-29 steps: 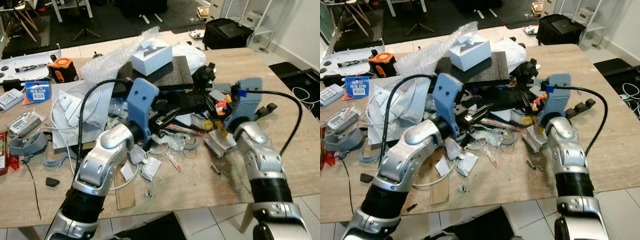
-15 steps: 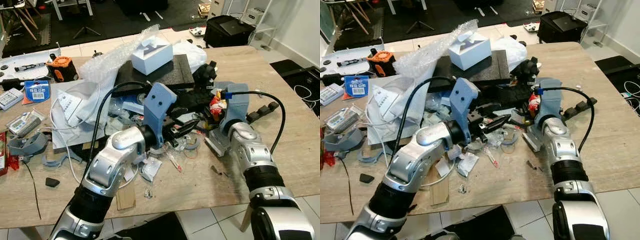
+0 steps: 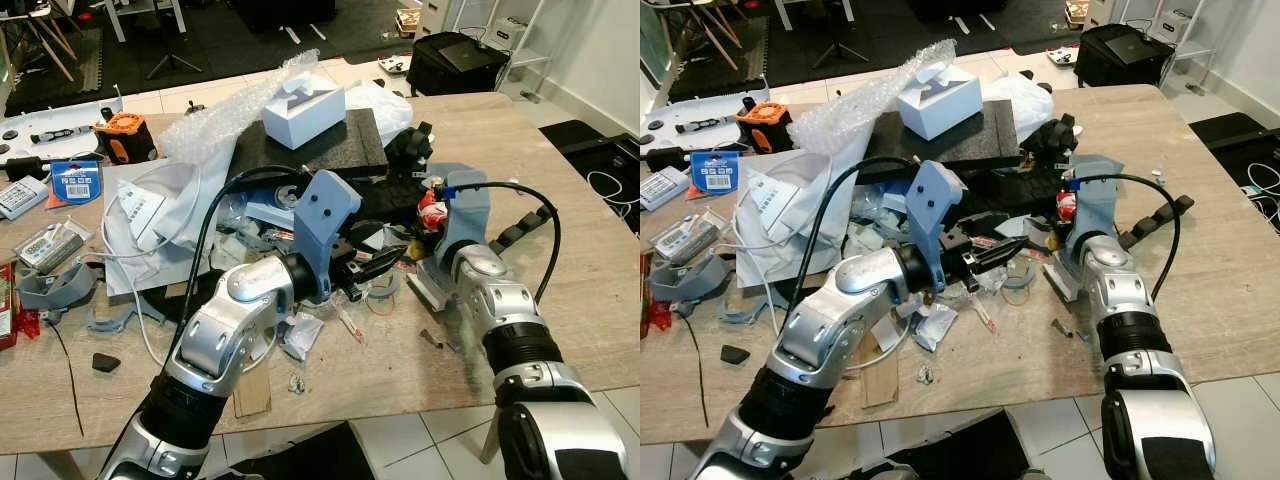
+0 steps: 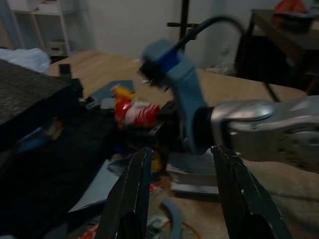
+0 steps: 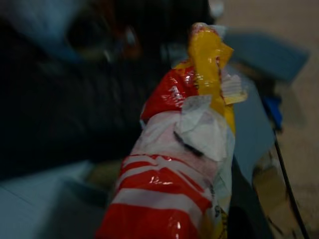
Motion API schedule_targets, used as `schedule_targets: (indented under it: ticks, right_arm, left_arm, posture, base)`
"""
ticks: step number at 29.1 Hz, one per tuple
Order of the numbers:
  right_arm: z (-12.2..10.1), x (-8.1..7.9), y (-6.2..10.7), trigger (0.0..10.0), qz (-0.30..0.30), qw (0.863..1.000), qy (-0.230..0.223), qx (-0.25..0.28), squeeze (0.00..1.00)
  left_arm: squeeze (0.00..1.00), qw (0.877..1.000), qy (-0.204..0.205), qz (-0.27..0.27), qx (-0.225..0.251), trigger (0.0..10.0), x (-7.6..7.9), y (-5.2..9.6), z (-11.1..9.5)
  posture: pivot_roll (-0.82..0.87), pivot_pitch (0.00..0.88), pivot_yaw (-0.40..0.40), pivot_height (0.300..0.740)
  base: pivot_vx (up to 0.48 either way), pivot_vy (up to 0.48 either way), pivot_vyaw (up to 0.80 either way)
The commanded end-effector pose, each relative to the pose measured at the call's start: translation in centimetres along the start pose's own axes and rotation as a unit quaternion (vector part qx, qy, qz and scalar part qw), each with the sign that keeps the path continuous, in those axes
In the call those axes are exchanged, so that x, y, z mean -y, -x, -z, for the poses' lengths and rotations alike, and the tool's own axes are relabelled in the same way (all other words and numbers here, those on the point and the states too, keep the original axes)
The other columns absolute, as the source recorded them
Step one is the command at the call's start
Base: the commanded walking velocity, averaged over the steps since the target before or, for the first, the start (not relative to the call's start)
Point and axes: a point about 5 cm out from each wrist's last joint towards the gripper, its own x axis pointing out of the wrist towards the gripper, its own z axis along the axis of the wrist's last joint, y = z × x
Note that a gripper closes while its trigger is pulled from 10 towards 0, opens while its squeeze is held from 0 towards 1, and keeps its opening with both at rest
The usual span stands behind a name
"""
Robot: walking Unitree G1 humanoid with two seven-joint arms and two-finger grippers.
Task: Picking trash to rubbish bin
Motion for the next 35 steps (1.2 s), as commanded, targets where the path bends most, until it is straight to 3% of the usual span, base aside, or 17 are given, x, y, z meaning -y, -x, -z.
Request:
schedule_targets:
  ticks: [1, 8, 9, 10, 11, 14, 15, 17, 19, 22, 24, 27, 35]
  right_arm:
    - [-1.5, -0.6, 0.4, 0.0, -0.001, 0.999, -0.03, 0.035, 0.0]
    - [-4.9, -1.2, 1.9, 0.0, 0.005, 0.993, -0.055, 0.102, 0.0]
    - [-5.3, -1.3, 2.2, 0.8, 0.006, 0.992, -0.057, 0.11, 0.0]
    - [-5.8, -1.3, 2.5, 5.0, 0.007, 0.992, -0.055, 0.116, 0.0]
    - [-6.2, -1.3, 3.0, 10.0, 0.012, 0.991, -0.049, 0.123, 0.0]
    - [-6.8, -1.3, 4.1, 10.0, 0.02, 0.989, -0.037, 0.14, 0.0]
    - [-7.1, -1.4, 5.3, 10.0, 0.022, 0.984, -0.015, 0.178, 0.0]
    - [-6.8, -1.6, 6.4, 10.0, 0.026, 0.979, -0.005, 0.2, 0.0]
    - [-5.8, -2.2, 7.4, 10.0, 0.02, 0.978, -0.027, 0.205, 0.0]
    - [-4.4, -2.6, 8.0, 10.0, 0.018, 0.981, -0.034, 0.191, 0.0]
    - [-3.8, -2.7, 8.3, 10.0, 0.023, 0.983, -0.029, 0.179, 0.0]
    - [-3.8, -2.8, 8.5, 10.0, 0.027, 0.984, -0.023, 0.177, 0.0]
    - [-4.1, -2.9, 8.9, 10.0, 0.032, 0.982, -0.013, 0.187, 0.0]
  left_arm:
    - [0.0, 0.999, 0.0, -0.031, -0.007, 10.0, -0.9, 0.4, 0.3]
    - [0.0, 0.998, 0.009, -0.057, 0.001, 10.0, -1.3, 1.1, 0.1]
    - [0.0, 0.998, 0.009, -0.064, 0.004, 10.0, -1.4, 1.3, 0.0]
    - [0.0, 0.997, 0.01, -0.073, 0.004, 10.0, -1.5, 1.5, -0.1]
    - [0.0, 0.996, 0.013, -0.093, 0.006, 10.0, -1.8, 1.9, -0.2]
    - [0.0, 0.99, 0.018, -0.141, 0.011, 10.0, -2.5, 2.6, -0.3]
    - [0.0, 0.978, 0.024, -0.205, 0.016, 10.0, -3.4, 3.3, -0.2]
    - [0.0, 0.968, 0.022, -0.248, 0.014, 10.0, -3.9, 4.0, -0.2]
    - [0.0, 0.961, 0.002, -0.276, 0.011, 10.0, -4.1, 4.4, -0.3]
    - [0.0, 0.959, 0.012, -0.284, 0.013, 10.0, -3.9, 4.5, -0.3]
    - [0.0, 0.963, 0.001, -0.268, 0.011, 10.0, -3.4, 4.4, -0.4]
    - [0.0, 0.967, -0.01, -0.253, 0.01, 10.0, -2.9, 4.2, -0.5]
    - [0.0, 0.971, 0.008, -0.238, 0.007, 10.0, -2.2, 3.8, -0.4]
  posture:
    - [0.05, 0.155, 0.043, 0.74]
    - [0.06, 0.157, 0.032, 0.74]
    - [0.06, 0.157, 0.034, 0.74]
    - [0.06, 0.157, 0.034, 0.74]
    - [0.05, 0.159, 0.034, 0.74]
    - [0.05, 0.161, 0.036, 0.74]
    - [0.05, 0.165, 0.036, 0.74]
    - [0.05, 0.167, 0.038, 0.74]
    - [0.05, 0.167, 0.038, 0.74]
    - [0.05, 0.167, 0.038, 0.74]
    - [0.06, 0.171, 0.028, 0.74]
    - [0.06, 0.171, 0.028, 0.74]
    - [0.05, 0.157, 0.034, 0.74]
  base:
    - [0.0, 0.0, 0.0]
    - [0.0, 0.0, 0.0]
    - [0.0, 0.0, 0.0]
    - [0.0, 0.0, 0.0]
    - [0.0, 0.0, 0.0]
    - [0.0, 0.0, 0.0]
    - [0.0, 0.0, 0.0]
    - [0.0, 0.0, 0.0]
    - [0.0, 0.0, 0.0]
    - [0.0, 0.0, -0.8]
    - [0.0, 0.0, -0.8]
    - [0.0, 0.0, -0.8]
    - [0.0, 0.0, -0.8]
